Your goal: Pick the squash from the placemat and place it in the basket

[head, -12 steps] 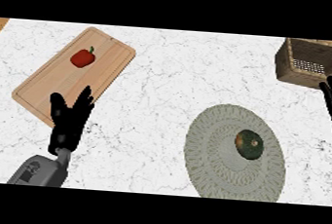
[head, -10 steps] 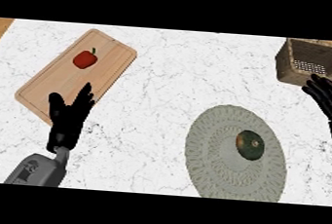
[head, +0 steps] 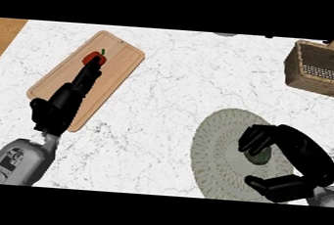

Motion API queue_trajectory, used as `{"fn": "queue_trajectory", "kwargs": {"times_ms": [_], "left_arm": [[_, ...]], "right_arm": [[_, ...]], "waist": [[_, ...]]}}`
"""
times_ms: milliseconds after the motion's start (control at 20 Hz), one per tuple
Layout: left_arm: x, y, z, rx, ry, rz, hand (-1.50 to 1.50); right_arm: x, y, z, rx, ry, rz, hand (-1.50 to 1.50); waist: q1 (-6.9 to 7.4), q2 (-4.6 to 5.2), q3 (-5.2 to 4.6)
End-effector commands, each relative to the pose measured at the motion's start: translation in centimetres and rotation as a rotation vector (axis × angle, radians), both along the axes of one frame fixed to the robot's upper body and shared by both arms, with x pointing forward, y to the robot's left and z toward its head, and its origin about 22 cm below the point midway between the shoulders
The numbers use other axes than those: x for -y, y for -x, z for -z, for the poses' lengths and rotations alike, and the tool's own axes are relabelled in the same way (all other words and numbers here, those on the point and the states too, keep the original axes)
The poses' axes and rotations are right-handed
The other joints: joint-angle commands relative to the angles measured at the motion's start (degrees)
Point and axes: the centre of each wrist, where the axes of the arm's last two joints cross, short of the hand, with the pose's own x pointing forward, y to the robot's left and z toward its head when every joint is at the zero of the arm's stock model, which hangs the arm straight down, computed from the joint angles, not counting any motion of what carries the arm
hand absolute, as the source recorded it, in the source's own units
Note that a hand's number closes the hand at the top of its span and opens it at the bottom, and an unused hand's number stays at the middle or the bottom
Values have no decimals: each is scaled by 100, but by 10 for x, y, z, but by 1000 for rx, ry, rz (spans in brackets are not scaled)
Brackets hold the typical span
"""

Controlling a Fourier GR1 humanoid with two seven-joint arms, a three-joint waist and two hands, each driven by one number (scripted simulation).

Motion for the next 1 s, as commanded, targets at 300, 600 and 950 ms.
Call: {"fn": "queue_trajectory", "kwargs": {"times_ms": [300,600,950], "left_arm": [[-26,10,-7,48,-8,20,0],[-32,11,-12,58,-31,5,0],[-34,11,5,59,-24,24,0]], "right_arm": [[-7,27,-4,306,330,265,-150],[24,28,-79,438,661,460,-150],[37,26,-137,286,1077,250,-150]], "waist": [[-309,-59,-25],[-372,-82,-38],[-282,-16,-38]]}}
